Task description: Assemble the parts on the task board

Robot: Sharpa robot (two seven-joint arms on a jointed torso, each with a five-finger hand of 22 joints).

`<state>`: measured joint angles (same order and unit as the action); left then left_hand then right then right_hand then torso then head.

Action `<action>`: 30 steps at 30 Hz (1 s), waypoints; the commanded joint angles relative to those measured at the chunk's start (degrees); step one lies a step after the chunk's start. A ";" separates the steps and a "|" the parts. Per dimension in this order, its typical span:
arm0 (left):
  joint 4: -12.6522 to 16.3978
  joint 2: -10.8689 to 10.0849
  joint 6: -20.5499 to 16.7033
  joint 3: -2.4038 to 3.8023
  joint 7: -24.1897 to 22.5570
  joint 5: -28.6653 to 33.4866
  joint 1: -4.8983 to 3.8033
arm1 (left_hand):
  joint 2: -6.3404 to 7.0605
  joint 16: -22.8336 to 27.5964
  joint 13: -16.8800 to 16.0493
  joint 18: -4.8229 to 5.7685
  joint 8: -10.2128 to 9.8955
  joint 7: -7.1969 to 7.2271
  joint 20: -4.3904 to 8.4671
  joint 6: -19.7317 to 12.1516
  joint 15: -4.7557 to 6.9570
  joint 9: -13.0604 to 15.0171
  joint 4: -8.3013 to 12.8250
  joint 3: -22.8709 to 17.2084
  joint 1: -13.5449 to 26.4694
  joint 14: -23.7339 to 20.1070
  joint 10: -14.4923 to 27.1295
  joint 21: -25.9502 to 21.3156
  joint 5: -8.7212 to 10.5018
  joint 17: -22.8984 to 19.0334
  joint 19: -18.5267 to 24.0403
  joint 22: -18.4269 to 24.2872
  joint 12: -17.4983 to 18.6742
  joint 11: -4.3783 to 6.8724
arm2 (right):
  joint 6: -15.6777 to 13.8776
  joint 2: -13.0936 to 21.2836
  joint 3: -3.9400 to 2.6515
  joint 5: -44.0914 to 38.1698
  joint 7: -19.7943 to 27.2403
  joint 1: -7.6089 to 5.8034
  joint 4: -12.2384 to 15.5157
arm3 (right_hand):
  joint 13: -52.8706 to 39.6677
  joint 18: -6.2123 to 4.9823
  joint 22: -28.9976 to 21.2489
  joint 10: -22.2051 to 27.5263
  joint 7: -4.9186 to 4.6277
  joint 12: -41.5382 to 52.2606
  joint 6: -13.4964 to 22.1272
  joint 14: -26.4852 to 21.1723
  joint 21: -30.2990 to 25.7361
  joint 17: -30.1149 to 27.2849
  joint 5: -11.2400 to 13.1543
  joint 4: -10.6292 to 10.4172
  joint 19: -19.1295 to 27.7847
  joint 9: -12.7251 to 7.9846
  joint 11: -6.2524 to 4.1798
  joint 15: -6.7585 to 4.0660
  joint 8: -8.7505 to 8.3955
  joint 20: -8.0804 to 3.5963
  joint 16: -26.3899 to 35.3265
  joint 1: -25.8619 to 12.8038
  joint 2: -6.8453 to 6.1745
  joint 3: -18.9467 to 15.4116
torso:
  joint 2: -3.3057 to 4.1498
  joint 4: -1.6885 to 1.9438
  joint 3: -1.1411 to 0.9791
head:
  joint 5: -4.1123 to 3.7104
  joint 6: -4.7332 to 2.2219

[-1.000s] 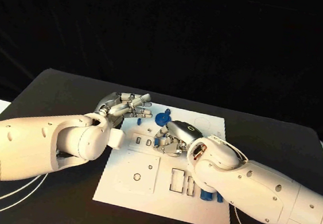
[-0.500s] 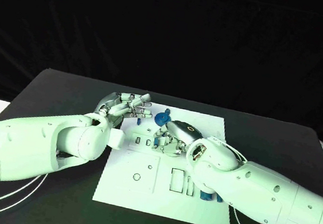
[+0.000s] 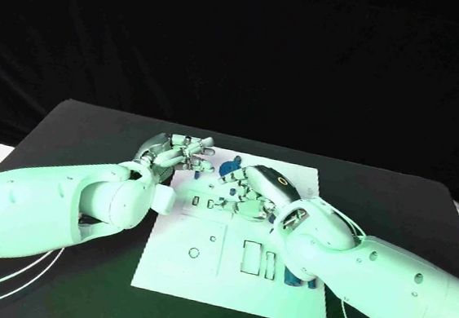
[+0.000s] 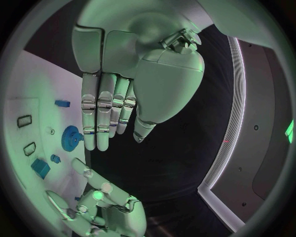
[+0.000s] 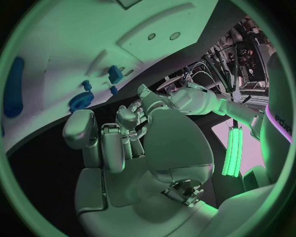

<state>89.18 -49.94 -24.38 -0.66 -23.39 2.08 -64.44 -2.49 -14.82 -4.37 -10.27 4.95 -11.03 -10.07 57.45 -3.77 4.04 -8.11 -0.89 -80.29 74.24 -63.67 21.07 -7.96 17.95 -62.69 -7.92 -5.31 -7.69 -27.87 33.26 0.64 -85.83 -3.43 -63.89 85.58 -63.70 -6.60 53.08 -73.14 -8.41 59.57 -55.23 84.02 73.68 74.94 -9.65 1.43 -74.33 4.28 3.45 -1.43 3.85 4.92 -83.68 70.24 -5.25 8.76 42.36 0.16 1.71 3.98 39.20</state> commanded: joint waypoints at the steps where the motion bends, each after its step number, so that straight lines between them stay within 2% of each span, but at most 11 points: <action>1: 0.39 -0.40 2.00 0.04 6.04 -6.14 -0.10 | 0.22 -4.29 -0.75 -0.32 0.25 0.52 1.26 1.34 1.32 0.15 -0.10 0.08 0.45 3.87 -3.45 2.67 -0.30 2.70 -2.96 -1.37 -1.55 1.22 | -0.53 2.32 -0.38 5.26 10.66 -1.25 1.79 | 0.01 -0.26 -0.67 0.26 -0.07 -0.25 0.35 3.15 -0.43 2.00 0.31 0.09 0.43 0.00 -0.08 0.40 0.15 -0.04 0.34 0.74 0.73 -0.33 | -0.44 -0.20 -0.20 | 0.34 -0.33; 3: 0.56 -0.91 2.70 0.04 9.57 -9.24 -0.41 | 0.38 -8.89 -1.31 -0.26 0.77 1.46 2.42 2.89 2.37 0.34 -0.51 -0.08 0.58 5.24 -5.87 5.26 -0.31 6.05 -4.61 -2.88 -2.39 2.29 | 0.95 5.22 -0.58 9.57 12.45 -2.91 3.45 | 0.23 -0.32 -1.04 0.41 -0.05 -0.43 0.28 3.04 -0.70 1.52 -0.24 0.38 0.58 0.04 -0.14 0.35 0.27 -0.05 0.66 1.74 1.56 -0.04 | -0.71 -0.24 -0.28 | 0.54 -0.26; 5: 0.72 -1.50 3.35 0.05 14.28 -13.26 -1.01 | 1.07 -19.37 -2.49 -0.14 1.93 2.83 3.74 4.96 3.57 0.84 -1.25 -0.01 1.06 6.00 -8.76 9.35 -0.32 14.56 -5.87 -5.48 -4.26 3.78 | 1.74 8.57 -0.70 15.17 12.44 -4.80 5.05 | 0.73 -0.39 -1.54 0.72 -0.11 -0.92 0.25 2.91 -1.06 0.90 -1.56 0.68 0.76 0.07 -0.14 0.32 0.35 -0.09 1.09 2.72 2.40 0.33 | -1.03 -0.46 -0.37 | 0.62 -0.20; 7: 0.64 -1.79 5.00 0.05 19.80 -16.99 -1.90 | 1.16 -40.81 -4.45 -0.29 3.52 3.97 4.93 6.83 4.69 1.60 -1.58 -0.05 1.30 9.81 -11.62 13.65 -0.29 34.77 -7.88 -8.16 -7.29 5.20 | 1.51 11.54 -0.75 19.37 11.64 -6.57 6.04 | 0.61 -0.38 -1.57 0.46 -0.14 -0.65 0.10 2.92 -1.12 0.82 -1.56 0.53 0.71 0.11 -0.13 0.32 0.46 -0.09 1.19 2.89 3.18 0.54 | -1.41 -0.69 -0.42 | 0.72 -0.02; 9: 0.09 -1.72 9.96 0.06 26.32 -20.70 -3.08 | 1.88 -53.74 -8.14 0.38 4.79 4.07 5.62 6.05 5.21 2.44 -1.70 0.24 1.60 9.74 -10.95 19.25 -0.36 47.09 -7.86 -12.10 -11.49 6.14 | 1.26 14.01 -0.77 21.89 10.96 -7.89 6.64 | 0.45 -0.37 -1.49 0.22 -0.13 -0.37 -0.03 2.96 -1.11 0.91 -1.48 0.51 0.62 0.13 -0.15 0.30 0.54 -0.11 1.17 3.09 3.60 0.69 | -1.68 -0.90 -0.48 | 0.93 0.07; 11: -0.45 -1.56 16.08 0.06 33.00 -25.49 -4.28 | 1.21 -58.26 -11.70 0.56 5.38 3.45 5.52 3.98 4.64 2.96 -1.89 -0.08 1.73 9.10 -8.24 22.40 -0.25 51.60 -6.13 -14.65 -15.32 5.19 | 1.05 16.20 -0.79 23.44 10.31 -8.79 7.12 | 0.32 -0.36 -1.44 0.08 -0.12 -0.18 -0.15 2.98 -1.09 0.95 -1.47 0.51 0.57 0.16 -0.17 0.29 0.61 -0.11 1.16 3.14 3.69 0.71 | -1.97 -1.14 -0.49 | 1.07 0.13; 13: -0.74 -1.31 19.61 0.07 37.94 -30.56 -5.27 | 1.37 -61.99 -14.85 0.87 6.69 4.03 5.36 3.58 5.25 3.71 -2.43 0.46 2.54 10.00 -7.23 26.92 0.54 55.44 -6.91 -19.28 -19.25 5.72 | 1.10 17.71 -0.78 24.30 9.62 -9.36 7.32 | 0.29 -0.35 -1.44 0.01 -0.11 -0.11 -0.26 2.99 -1.10 0.96 -1.47 0.49 0.55 0.18 -0.18 0.29 0.67 -0.12 1.16 3.14 3.74 0.70 | -2.15 -1.36 -0.61 | 1.10 0.31; 18: -2.06 0.46 24.09 0.07 48.40 -41.41 -7.09 | 0.83 -73.08 -24.10 3.75 11.69 5.31 6.29 3.32 6.00 6.50 -5.55 2.30 5.57 14.75 -5.27 45.81 1.32 69.13 -14.88 -44.20 -31.33 6.14 | 1.88 19.79 -0.45 25.19 6.95 -10.05 7.10 | 0.45 -0.39 -1.66 -0.01 -0.08 -0.20 -0.46 2.93 -1.22 0.57 -1.55 0.33 0.59 0.22 -0.19 0.27 0.78 -0.13 1.40 2.97 3.74 0.55 | -2.61 -1.70 -1.04 | 1.44 0.46; 22: -4.34 3.16 26.16 0.06 54.21 -46.94 -7.68 | 0.44 -74.88 -32.11 5.10 16.79 5.96 6.78 1.54 6.73 9.87 -8.17 4.50 8.09 15.61 -2.76 52.20 1.62 71.64 -18.08 -53.25 -41.02 6.82 | 2.45 20.22 -0.20 25.13 5.22 -10.17 6.91 | 0.46 -0.40 -1.73 -0.05 -0.07 -0.18 -0.52 2.90 -1.26 0.43 -1.62 0.26 0.60 0.23 -0.20 0.26 0.82 -0.13 1.49 2.91 3.77 0.50 | -2.81 -1.60 -1.27 | 1.50 0.90; 26: -6.16 5.67 27.53 0.05 57.03 -52.11 -7.90 | -1.25 -72.34 -34.06 4.64 22.11 6.20 7.40 -2.15 7.04 13.50 -8.55 8.38 11.89 14.59 1.10 50.65 4.25 68.37 -18.44 -51.22 -44.49 7.29 | 2.82 20.11 -0.02 24.84 3.92 -10.18 6.66 | 0.60 -0.46 -2.08 -0.04 -0.04 -0.28 -0.58 2.86 -1.45 0.19 -1.93 0.15 0.70 0.24 -0.23 0.24 0.85 -0.16 1.64 2.88 3.86 0.46 | -2.94 -1.58 -1.33 | 1.73 1.09; 30: -7.72 7.97 28.68 0.05 58.96 -56.21 -8.02 | -1.76 -75.18 -42.31 6.04 26.63 6.90 7.76 -2.94 7.59 16.46 -8.45 10.95 12.80 15.76 -2.76 55.38 4.98 72.05 -21.06 -58.95 -52.48 7.76 | 3.09 19.93 0.10 24.59 2.74 -10.14 6.44 | 0.59 -0.48 -2.23 -0.08 -0.03 -0.25 -0.60 2.83 -1.52 0.04 -2.05 0.10 0.75 0.24 -0.24 0.22 0.86 -0.16 1.74 2.85 3.88 0.44 | -2.94 -1.56 -1.44 | 1.95 1.25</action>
<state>81.93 -42.41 0.52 -0.64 30.75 -46.92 -72.32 -4.24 -89.67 -45.02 -4.85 30.65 -4.07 -2.40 54.93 3.39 19.87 -16.59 9.53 -67.86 84.00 -65.62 75.63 -3.25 74.95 -83.30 -65.53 -56.18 -0.07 -26.02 53.30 0.72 -61.50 1.71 -74.04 92.08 -63.19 -6.61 50.89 -72.85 -8.62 59.23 -55.45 84.03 72.48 74.92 -11.44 1.84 -73.96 4.46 3.15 -1.44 4.41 4.73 -82.15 73.14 -1.80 9.17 39.48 -1.41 0.41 5.76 40.31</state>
